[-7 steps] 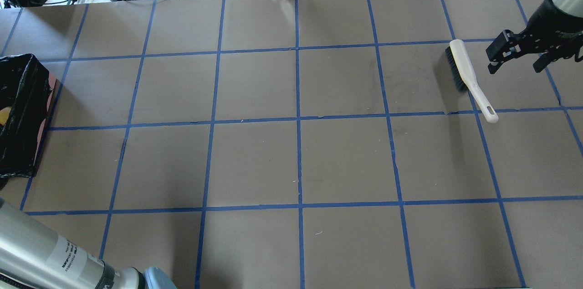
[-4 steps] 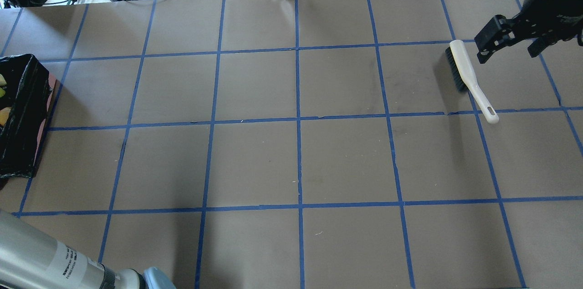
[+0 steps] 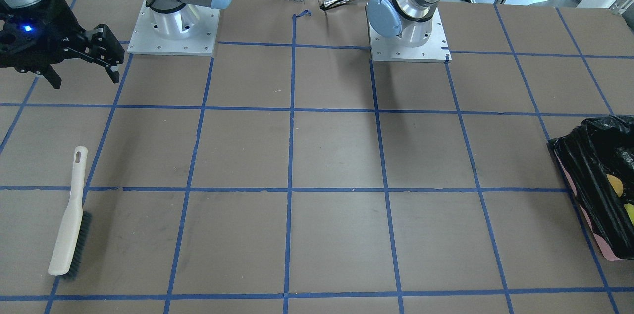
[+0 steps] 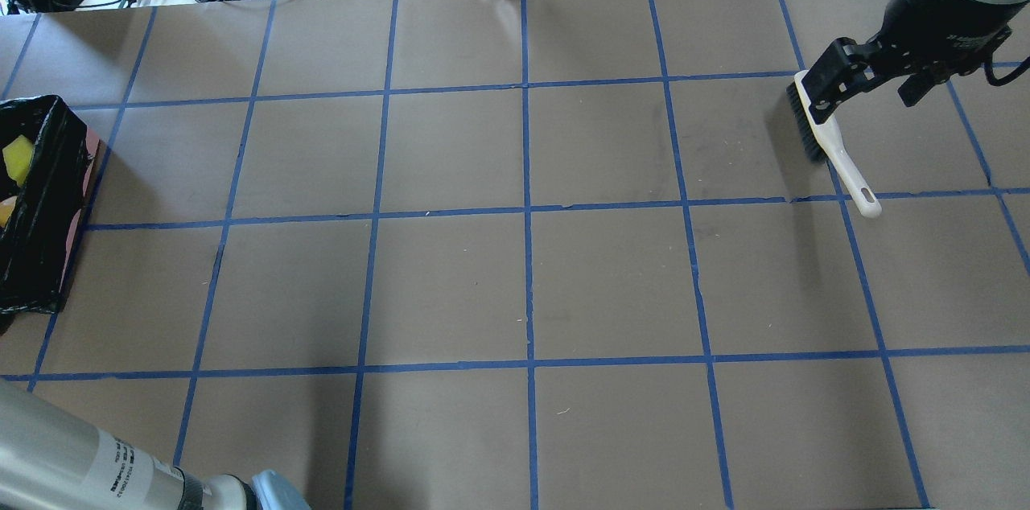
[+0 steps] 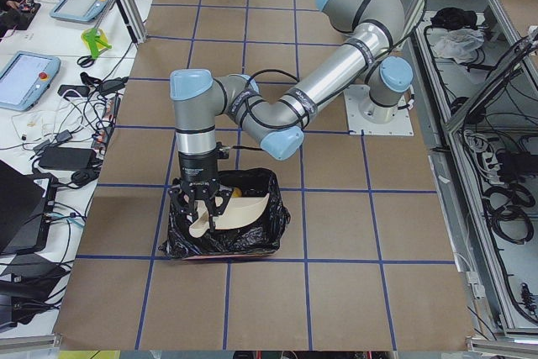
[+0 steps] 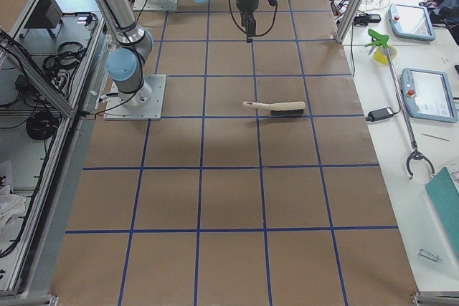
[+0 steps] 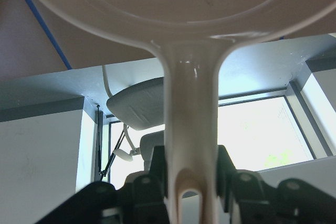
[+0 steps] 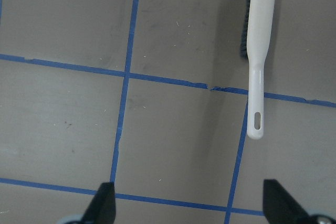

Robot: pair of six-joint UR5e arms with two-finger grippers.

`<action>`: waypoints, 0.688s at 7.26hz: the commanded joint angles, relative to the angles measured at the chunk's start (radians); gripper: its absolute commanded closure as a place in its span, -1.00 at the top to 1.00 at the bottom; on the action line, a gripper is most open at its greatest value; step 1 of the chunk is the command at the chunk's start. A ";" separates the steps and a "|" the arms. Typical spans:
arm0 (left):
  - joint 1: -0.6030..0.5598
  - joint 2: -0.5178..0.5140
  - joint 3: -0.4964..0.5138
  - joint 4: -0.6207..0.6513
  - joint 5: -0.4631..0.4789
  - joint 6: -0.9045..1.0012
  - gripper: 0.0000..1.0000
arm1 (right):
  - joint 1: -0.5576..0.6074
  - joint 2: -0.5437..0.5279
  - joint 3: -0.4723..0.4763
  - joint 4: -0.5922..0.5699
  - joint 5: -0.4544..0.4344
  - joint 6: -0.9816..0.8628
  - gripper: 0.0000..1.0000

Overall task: Sweep and dump trash into bin
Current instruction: 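Hold the dustpan inverted over the bin with the left gripper while the right rises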

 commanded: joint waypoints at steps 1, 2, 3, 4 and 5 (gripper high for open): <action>0.004 0.009 0.013 -0.140 -0.179 -0.004 -1.00 | 0.001 0.013 0.002 0.014 -0.006 -0.014 1.00; -0.003 0.009 0.021 -0.216 -0.277 -0.072 -1.00 | 0.006 -0.005 0.002 0.013 0.009 -0.002 1.00; -0.021 0.015 0.039 -0.327 -0.310 -0.150 -1.00 | 0.012 -0.014 0.002 0.017 0.007 -0.003 1.00; -0.080 0.020 0.074 -0.429 -0.345 -0.204 -1.00 | 0.044 -0.018 0.002 0.016 0.007 -0.002 1.00; -0.152 0.005 0.090 -0.500 -0.347 -0.322 -1.00 | 0.096 -0.018 0.002 0.016 0.005 0.001 1.00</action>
